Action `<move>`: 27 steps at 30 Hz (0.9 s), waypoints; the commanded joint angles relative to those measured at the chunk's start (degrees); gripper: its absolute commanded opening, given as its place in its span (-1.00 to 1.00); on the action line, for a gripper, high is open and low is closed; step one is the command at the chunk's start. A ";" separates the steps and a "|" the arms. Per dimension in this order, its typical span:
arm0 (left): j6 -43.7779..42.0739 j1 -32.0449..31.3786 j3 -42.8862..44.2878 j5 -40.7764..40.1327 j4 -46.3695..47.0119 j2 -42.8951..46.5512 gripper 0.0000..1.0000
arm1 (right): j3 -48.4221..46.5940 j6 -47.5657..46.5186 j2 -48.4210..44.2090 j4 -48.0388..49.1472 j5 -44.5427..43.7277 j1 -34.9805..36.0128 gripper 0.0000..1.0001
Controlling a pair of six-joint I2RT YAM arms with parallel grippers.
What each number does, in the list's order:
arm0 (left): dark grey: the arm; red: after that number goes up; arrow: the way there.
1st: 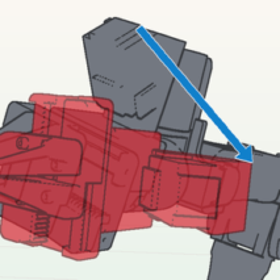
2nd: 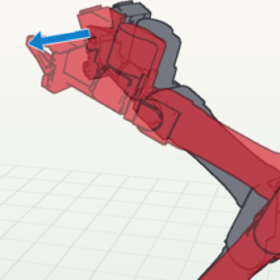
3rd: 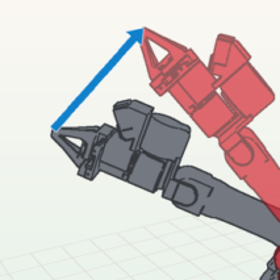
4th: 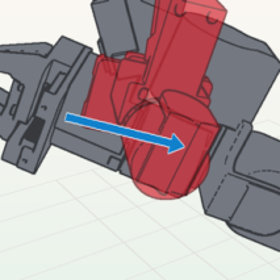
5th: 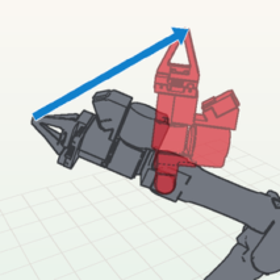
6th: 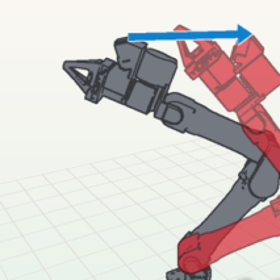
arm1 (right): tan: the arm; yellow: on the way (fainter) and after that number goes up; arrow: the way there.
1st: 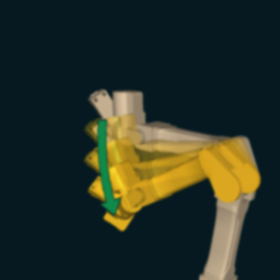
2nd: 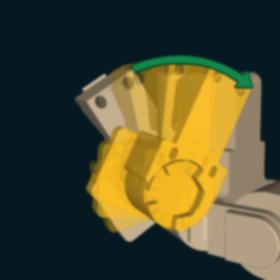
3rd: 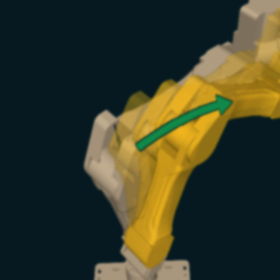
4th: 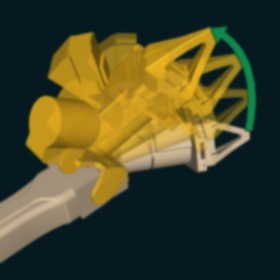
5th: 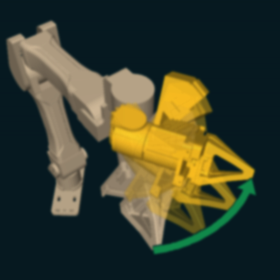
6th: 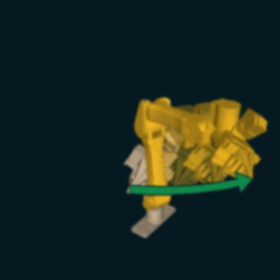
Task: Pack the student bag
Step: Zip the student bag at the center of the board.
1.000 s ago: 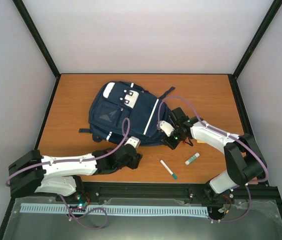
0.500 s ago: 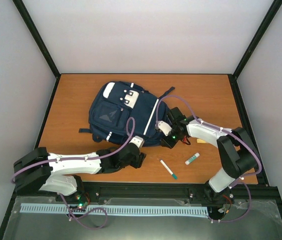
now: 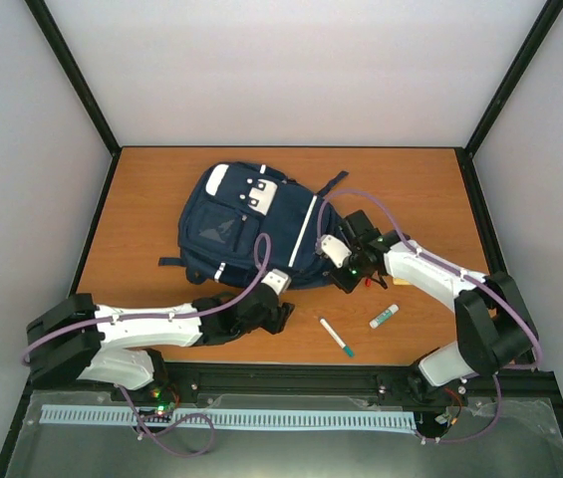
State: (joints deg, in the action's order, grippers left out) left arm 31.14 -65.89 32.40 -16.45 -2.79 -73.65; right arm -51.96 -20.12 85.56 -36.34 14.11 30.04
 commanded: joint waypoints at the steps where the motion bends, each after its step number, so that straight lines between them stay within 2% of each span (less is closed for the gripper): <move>1: -4.93 0.06 2.05 -0.26 5.99 -2.48 0.21 | 0.02 -1.96 -2.20 -2.78 -0.83 -0.18 -0.94; 7: -12.51 0.06 4.14 -2.54 11.95 -6.77 0.20 | -3.74 -5.09 1.38 -9.42 -1.48 -0.16 -0.94; 14: -18.50 0.05 8.80 -2.41 15.21 -13.49 0.18 | -3.92 -6.71 -0.57 -10.49 -2.88 -0.16 -0.94; 27: -24.85 2.23 14.80 -0.98 19.56 -23.03 0.12 | -3.79 -10.90 0.61 -8.74 3.12 -1.44 -0.94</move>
State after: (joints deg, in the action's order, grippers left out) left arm 9.54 -64.86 44.82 -17.76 13.08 -94.94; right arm -55.02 -29.04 85.76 -44.12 14.61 29.45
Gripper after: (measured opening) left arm 0.563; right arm 0.040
